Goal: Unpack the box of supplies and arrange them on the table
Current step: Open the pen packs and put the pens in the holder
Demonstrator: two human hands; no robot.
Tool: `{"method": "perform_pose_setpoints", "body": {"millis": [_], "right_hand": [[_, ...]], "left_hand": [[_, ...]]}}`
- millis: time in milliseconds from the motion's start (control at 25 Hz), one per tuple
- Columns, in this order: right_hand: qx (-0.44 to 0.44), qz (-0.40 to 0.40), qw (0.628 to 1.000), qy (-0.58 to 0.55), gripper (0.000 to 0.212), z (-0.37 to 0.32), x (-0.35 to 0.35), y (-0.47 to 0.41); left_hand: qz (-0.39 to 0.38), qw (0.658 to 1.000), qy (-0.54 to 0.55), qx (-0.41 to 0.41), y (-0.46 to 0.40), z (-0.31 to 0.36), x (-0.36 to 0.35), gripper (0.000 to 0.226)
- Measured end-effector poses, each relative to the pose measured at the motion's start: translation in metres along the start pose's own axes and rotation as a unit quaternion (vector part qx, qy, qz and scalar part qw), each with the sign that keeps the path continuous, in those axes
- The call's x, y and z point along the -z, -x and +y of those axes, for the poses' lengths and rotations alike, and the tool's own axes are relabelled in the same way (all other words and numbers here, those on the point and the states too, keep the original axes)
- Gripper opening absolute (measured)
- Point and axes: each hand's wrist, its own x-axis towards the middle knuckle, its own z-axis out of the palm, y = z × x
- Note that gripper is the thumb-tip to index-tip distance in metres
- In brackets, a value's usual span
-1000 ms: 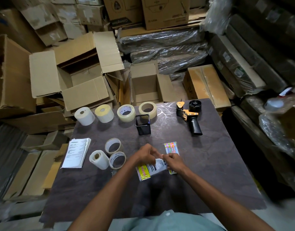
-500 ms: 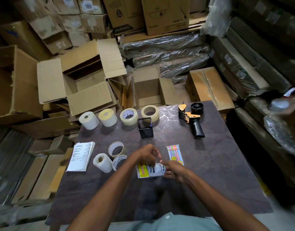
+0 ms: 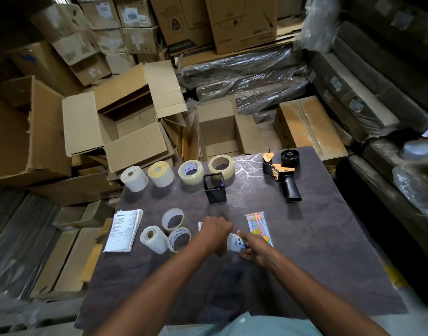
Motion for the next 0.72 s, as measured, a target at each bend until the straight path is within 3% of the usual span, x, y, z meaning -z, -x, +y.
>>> {"method": "perform_pose_setpoints", "body": {"millis": [120,280,520,720], "right_hand": [[-0.023,-0.012,0.997,-0.069,0.015,-0.002,-0.004,0.005],[-0.035,-0.046,0.987,-0.149,0.027,-0.005,-0.005,0.004],[0.009,-0.04,0.988,-0.149,0.011,-0.016,0.002,0.007],[0.029,-0.099,0.988,-0.115,0.028,-0.013,0.001,0.007]], "left_hand": [[0.026,0.999,-0.039,-0.005,0.0,-0.001,0.002,0.062],[0.08,0.995,-0.062,-0.024,-0.001,-0.004,0.006,0.055],[0.151,0.986,0.01,-0.074,0.006,-0.026,-0.021,0.087],[0.18,0.979,-0.004,-0.093,0.013,-0.039,-0.033,0.085]]}}
